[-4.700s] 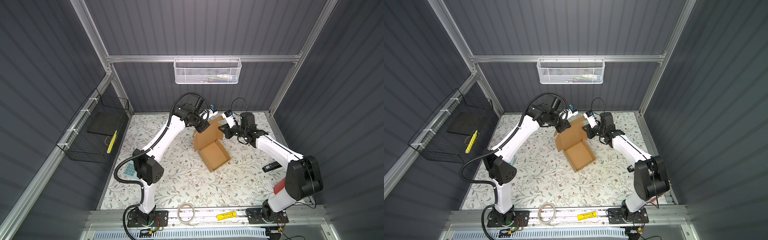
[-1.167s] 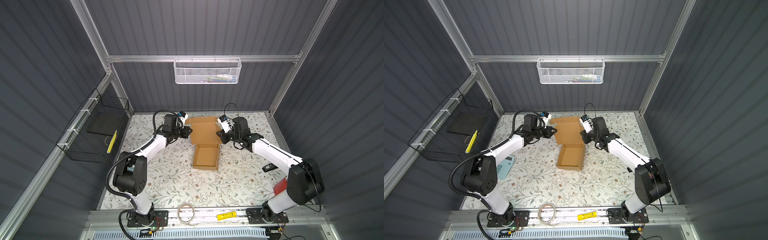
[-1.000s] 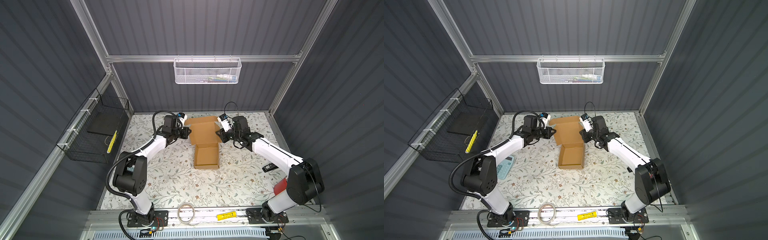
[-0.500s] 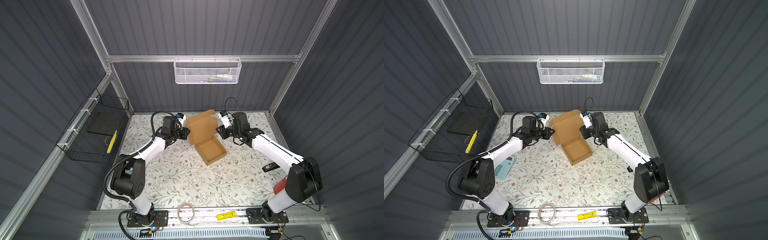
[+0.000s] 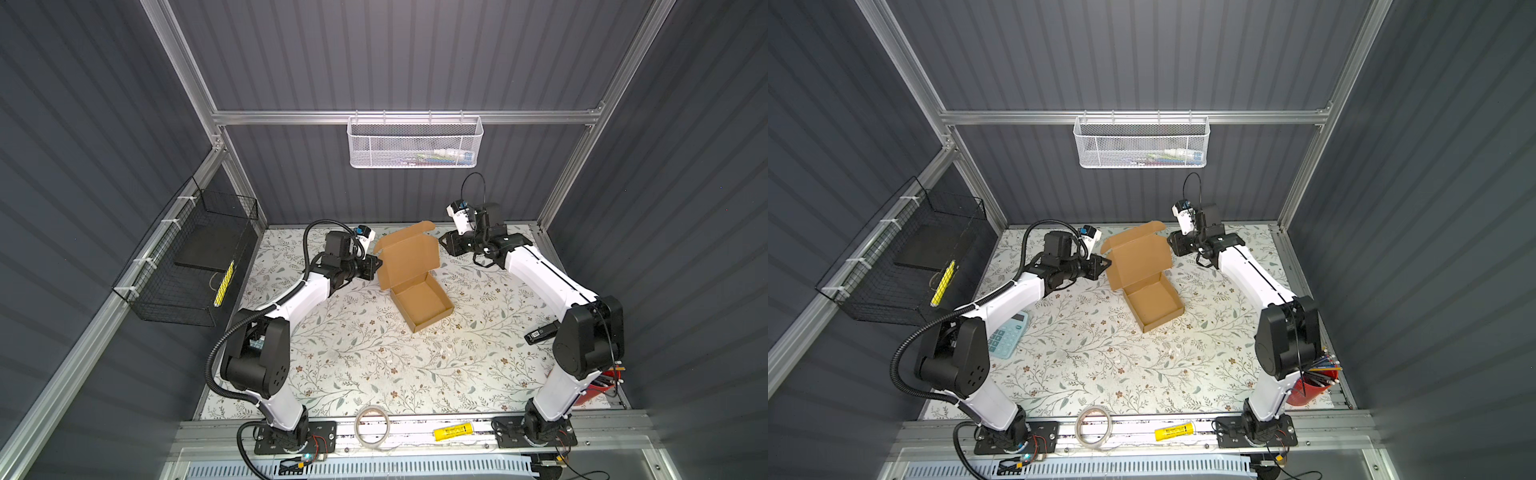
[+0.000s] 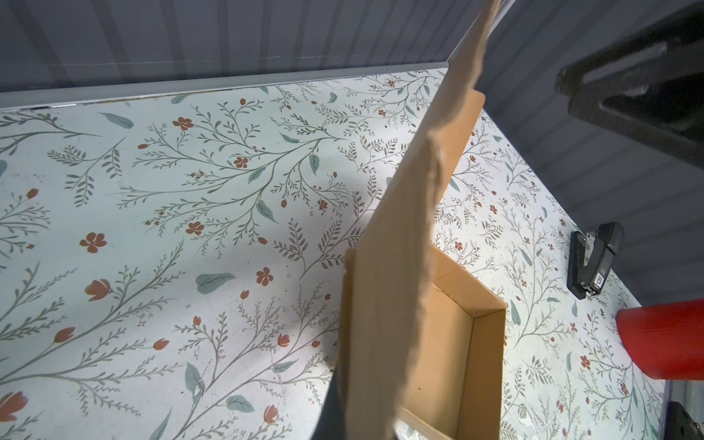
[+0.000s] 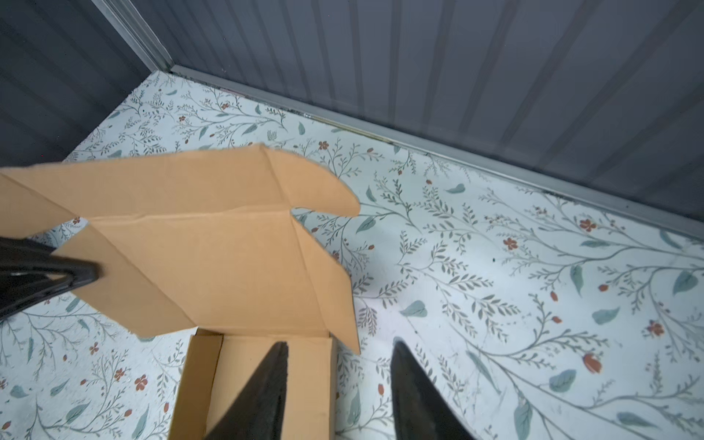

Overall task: Assemble paper box
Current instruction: Rotate the paper box at the top-center of the table.

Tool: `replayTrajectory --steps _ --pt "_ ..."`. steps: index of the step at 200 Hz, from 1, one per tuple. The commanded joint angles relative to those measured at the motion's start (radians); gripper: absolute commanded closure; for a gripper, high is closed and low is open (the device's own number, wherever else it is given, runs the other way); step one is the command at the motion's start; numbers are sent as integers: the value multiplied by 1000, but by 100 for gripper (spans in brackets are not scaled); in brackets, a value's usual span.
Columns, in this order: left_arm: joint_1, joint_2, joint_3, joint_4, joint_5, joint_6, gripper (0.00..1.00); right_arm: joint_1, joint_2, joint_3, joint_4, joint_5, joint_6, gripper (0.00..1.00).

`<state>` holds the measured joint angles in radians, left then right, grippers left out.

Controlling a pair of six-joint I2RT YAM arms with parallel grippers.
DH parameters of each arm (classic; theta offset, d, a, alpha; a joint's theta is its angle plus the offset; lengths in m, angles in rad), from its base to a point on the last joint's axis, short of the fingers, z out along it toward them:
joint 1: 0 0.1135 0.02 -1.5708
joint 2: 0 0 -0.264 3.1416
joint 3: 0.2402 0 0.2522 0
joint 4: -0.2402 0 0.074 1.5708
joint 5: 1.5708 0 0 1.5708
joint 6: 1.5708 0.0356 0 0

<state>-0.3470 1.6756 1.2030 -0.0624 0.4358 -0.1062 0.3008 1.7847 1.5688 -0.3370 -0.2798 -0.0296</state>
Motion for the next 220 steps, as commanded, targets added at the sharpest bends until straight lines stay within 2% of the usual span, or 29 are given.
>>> replayTrajectory --steps 1,57,113,149,220 --pt "5 -1 40 -20 54 49 100 -10 48 86 -103 -116 -49 53" --pt "5 35 82 -19 87 59 100 -23 105 127 -130 -177 -66 52" --pt "5 48 108 -33 103 65 100 -23 113 104 -98 -167 -53 57" --pt "5 51 108 -33 104 64 100 -23 108 88 -61 -106 -49 56" --pt "6 65 116 -31 119 63 100 -24 147 137 -56 -127 -57 56"
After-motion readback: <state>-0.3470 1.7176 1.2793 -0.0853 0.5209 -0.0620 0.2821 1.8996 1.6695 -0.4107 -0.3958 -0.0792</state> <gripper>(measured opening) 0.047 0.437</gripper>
